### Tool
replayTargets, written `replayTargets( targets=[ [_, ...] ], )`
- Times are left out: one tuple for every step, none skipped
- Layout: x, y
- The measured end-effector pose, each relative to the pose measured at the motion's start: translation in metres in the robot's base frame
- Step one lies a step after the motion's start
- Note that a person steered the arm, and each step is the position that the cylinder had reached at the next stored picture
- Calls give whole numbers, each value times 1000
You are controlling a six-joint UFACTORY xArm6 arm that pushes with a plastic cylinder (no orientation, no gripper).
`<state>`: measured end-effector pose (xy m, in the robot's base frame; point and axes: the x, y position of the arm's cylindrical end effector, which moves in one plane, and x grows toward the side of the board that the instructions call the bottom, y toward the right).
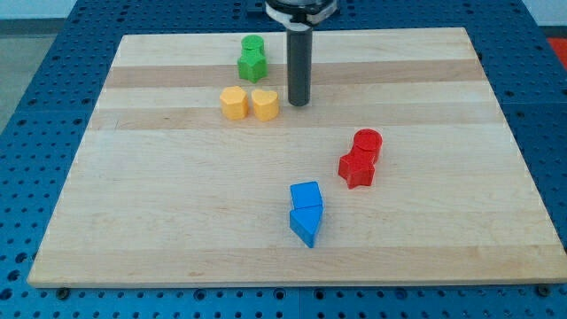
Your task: Move arm to the top right of the board
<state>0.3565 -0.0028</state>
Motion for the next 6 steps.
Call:
replayTargets(
  targets=[
    [5,-11],
    [5,-31],
    [5,-31],
    [-1,19],
    [-21,80],
    [-49,126]
  ],
)
